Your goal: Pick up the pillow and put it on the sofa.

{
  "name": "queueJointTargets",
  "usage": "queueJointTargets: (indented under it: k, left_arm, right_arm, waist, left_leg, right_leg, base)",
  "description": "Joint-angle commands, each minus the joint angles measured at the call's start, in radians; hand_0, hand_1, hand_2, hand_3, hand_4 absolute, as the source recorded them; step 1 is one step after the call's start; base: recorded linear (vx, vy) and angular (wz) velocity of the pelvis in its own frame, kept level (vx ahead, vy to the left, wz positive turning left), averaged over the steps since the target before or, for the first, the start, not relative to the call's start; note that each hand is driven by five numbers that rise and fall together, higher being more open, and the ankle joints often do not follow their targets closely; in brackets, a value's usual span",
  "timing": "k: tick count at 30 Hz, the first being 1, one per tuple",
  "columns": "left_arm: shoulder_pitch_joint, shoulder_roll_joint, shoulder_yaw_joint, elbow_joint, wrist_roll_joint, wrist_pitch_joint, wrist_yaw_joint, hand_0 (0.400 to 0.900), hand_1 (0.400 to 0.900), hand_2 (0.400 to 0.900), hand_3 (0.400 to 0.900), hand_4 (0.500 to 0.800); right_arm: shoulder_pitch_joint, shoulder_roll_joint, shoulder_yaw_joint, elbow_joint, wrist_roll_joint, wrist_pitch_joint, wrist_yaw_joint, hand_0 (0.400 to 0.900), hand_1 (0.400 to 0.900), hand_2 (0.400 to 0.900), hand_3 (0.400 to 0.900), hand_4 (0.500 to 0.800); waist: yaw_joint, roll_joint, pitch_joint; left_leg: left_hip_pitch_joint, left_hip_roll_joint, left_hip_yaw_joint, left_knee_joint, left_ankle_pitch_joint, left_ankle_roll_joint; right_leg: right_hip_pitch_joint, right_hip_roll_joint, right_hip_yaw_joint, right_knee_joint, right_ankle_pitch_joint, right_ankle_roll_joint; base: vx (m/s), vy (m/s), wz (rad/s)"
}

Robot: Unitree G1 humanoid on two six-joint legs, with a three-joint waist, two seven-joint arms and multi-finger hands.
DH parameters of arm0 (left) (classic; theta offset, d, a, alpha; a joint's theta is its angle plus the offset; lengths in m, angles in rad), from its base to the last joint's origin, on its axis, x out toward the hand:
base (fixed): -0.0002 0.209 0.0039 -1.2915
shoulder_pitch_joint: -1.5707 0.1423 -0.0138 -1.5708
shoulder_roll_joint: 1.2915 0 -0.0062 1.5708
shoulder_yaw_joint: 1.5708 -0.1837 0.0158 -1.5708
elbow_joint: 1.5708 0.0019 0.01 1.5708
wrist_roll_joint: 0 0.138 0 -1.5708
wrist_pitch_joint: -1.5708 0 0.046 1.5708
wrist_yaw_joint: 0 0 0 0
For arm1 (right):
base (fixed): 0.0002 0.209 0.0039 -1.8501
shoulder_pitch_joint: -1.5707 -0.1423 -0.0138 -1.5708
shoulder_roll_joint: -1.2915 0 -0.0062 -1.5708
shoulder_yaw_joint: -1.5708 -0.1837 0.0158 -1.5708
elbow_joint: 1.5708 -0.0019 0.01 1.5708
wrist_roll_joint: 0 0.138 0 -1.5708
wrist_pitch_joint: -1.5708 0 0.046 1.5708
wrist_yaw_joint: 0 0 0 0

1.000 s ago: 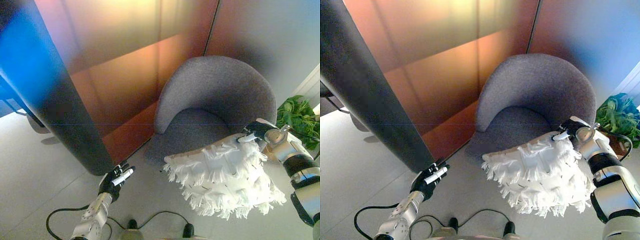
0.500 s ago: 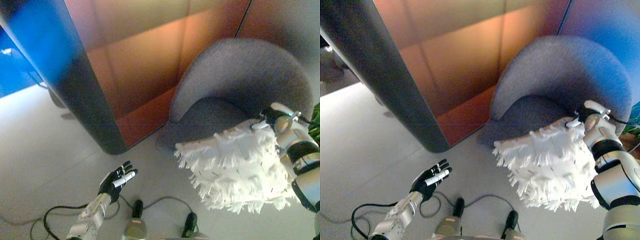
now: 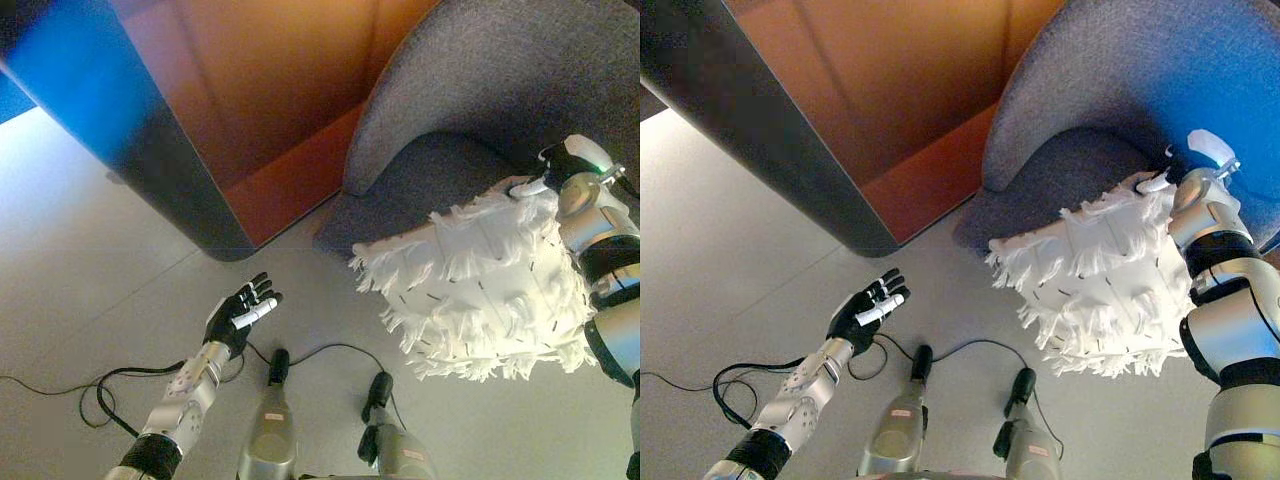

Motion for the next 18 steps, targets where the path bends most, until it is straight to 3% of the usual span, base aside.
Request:
queueJointTargets:
  k: [1, 18]
  left_arm:
    - [-0.012, 0.047, -0.058, -0.096, -0.03, -0.079, -0.021, 0.9, 0.9, 0.9, 0.9, 0.8]
    - [0.021, 0.041, -0.047, -0.103, 0.01, -0.051, -0.011, 0.9, 0.9, 0.9, 0.9, 0.8]
  right_arm:
    - [-0.199, -0.131, 0.107, 0.027, -0.055, -0.01, -0.091, 0.9, 0.9, 0.9, 0.9, 0.8]
    - [-0.119, -0.137, 0.036, 0.039, -0.079, -0.021, -0.114, 0.9, 0.9, 0.9, 0.9, 0.8]
  waist:
    - [0.034, -0.02, -0.079]
    - [0.032, -0.024, -0.108]
  left_leg:
    - [0.005, 0.012, -0.055, -0.007, -0.034, -0.002]
    - [0.047, 0.018, -0.035, -0.007, -0.047, -0.008]
  right_leg:
    - [0.043, -0.073, 0.011, 0.011, -0.004, 0.109]
    - [0.081, -0.082, 0.007, 0.011, -0.01, 0.114]
  base:
    - [0.03, 0.016, 0.04]
    - [0.01, 0.002, 0.01]
